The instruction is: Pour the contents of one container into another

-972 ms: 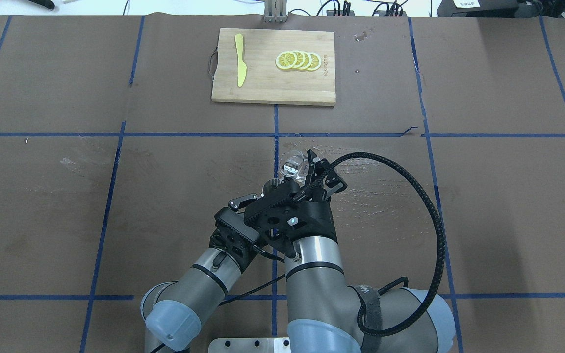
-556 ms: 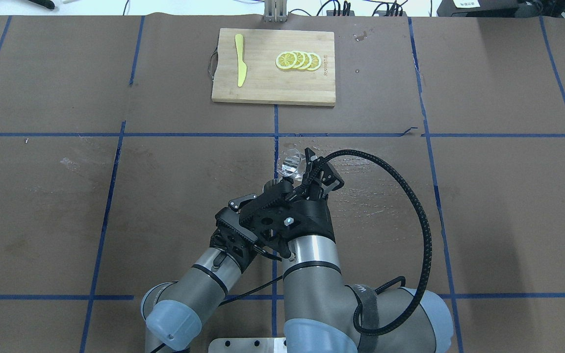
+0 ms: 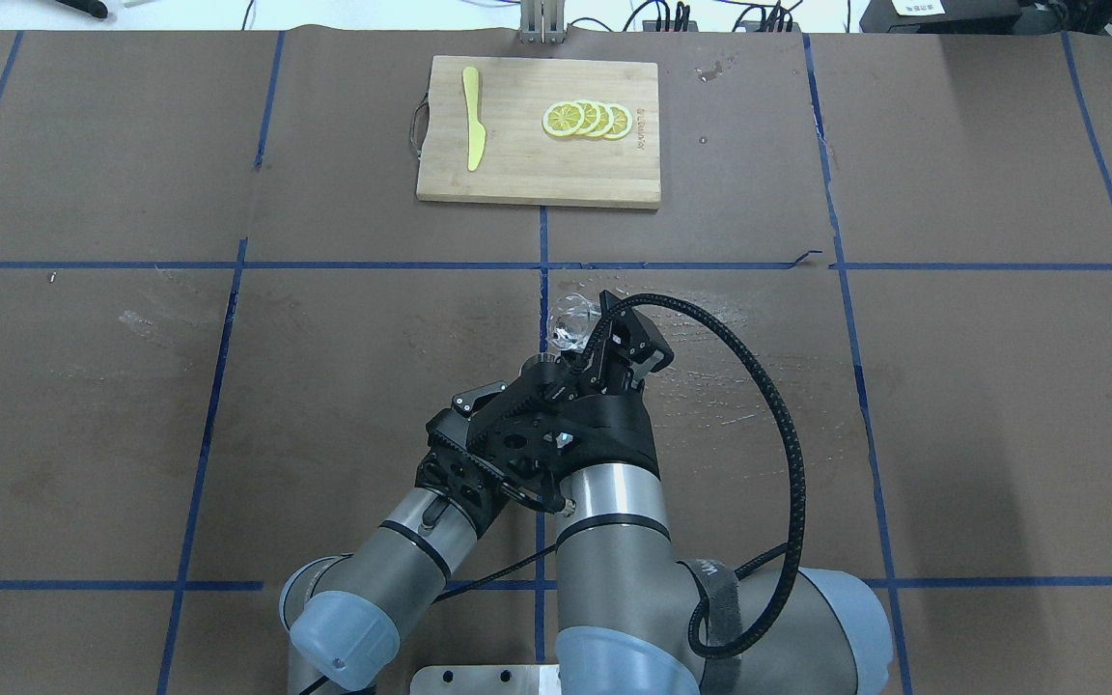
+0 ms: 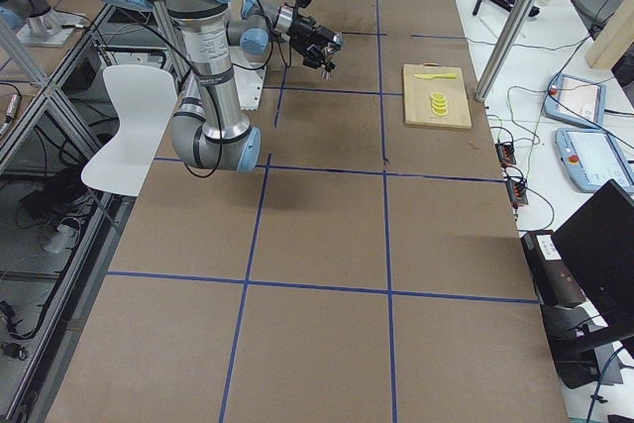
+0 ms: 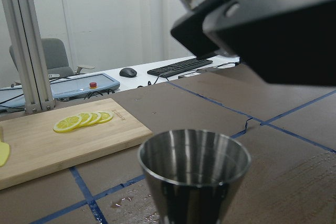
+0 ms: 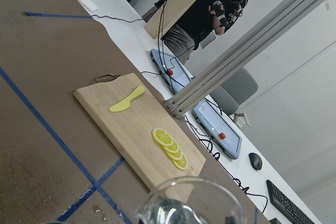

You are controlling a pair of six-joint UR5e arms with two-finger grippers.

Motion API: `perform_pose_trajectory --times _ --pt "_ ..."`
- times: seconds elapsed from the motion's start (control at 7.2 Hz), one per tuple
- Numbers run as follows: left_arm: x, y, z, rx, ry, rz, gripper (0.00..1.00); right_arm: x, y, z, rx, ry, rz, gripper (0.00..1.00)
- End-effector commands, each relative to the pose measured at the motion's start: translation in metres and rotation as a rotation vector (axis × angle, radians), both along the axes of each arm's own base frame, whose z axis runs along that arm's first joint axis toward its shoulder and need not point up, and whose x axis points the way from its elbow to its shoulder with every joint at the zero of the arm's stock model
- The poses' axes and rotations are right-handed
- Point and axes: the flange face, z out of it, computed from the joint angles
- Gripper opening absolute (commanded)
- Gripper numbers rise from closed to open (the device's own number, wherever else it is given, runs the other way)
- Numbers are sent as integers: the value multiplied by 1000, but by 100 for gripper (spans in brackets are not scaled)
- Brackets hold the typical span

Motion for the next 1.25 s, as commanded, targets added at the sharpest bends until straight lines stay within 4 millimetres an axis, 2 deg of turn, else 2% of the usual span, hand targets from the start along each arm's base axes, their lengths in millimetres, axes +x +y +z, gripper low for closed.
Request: perform_pose_trajectory --times 0.0,0.28,1.11 --pt "1 2 -2 1 3 2 0 -1 0 0 11 61 -12 0" --pt "2 3 -2 1 3 5 0 -3 0 -10 14 117 -17 0" --pt "5 6 -5 0 8 10 0 -5 -1 -7 29 246 -35 0"
